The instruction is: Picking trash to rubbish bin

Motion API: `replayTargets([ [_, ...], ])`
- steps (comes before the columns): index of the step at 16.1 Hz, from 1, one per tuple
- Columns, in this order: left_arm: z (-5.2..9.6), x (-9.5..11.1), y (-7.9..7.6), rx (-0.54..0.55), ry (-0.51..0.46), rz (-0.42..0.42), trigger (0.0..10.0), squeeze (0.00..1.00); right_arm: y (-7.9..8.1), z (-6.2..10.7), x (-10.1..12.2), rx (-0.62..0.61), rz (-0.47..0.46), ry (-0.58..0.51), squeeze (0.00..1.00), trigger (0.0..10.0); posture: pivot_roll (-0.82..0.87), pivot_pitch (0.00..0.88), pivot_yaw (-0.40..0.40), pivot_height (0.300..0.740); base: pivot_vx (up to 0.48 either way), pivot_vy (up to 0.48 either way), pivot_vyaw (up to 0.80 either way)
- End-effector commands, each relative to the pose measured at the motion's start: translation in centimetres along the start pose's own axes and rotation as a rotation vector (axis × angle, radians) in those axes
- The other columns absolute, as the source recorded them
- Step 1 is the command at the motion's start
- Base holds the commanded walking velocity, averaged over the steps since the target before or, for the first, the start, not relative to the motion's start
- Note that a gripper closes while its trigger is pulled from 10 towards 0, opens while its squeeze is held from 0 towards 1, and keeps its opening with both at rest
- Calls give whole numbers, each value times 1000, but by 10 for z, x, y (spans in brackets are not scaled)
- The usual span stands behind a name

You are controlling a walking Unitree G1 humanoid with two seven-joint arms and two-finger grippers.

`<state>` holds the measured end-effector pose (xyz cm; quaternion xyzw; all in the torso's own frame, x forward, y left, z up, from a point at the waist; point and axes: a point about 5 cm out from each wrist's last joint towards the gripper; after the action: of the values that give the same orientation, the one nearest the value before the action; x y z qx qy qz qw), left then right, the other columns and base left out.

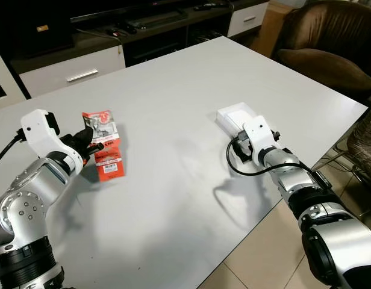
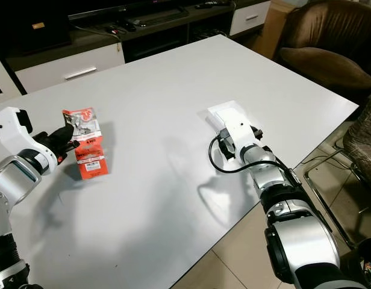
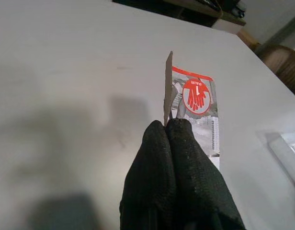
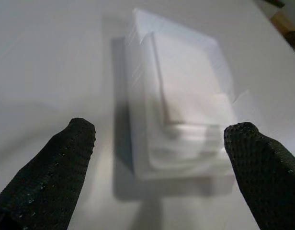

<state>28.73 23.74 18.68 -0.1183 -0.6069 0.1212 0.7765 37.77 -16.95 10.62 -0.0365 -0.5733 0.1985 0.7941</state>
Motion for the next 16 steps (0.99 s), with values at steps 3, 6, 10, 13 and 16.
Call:
replayTargets([
  [3, 0, 5, -5, -13, -1, -7, 0, 0, 0, 0, 0, 78, 22, 23, 129, 10000, 64, 36, -31, 740, 0, 0, 0],
  [6, -2, 4, -8, -24, 2, -11, 0, 0, 4, -1, 1, 126, 70, 32, 0, 10000, 57, 28, -32, 740, 0, 0, 0],
  [10, -7, -2, -12, -57, 36, -33, 0, 0, 4, 1, -8, 171, 89, 109, 0, 0, 43, 18, -25, 740, 0, 0, 0],
  [13, -7, -6, -14, -76, 58, -42, 0, 0, 2, 4, -18, 204, 118, 171, 0, 0, 40, 8, -27, 740, 0, 0, 0],
  [16, -7, -9, -15, -85, 66, -40, 0, 0, 2, 5, -22, 224, 121, 198, 0, 0, 41, 1, -32, 740, 0, 0, 0],
])
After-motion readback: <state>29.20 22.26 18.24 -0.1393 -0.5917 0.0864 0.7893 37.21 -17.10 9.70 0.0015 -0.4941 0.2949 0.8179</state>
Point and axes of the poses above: a point about 5 cm out from each wrist's last joint towards the gripper, its own z axis pointing back from the gripper into the wrist, its own x axis along the axis of the wrist's last joint, y = z × x, and after that the axes turned 7 degrees about -z, right-handed
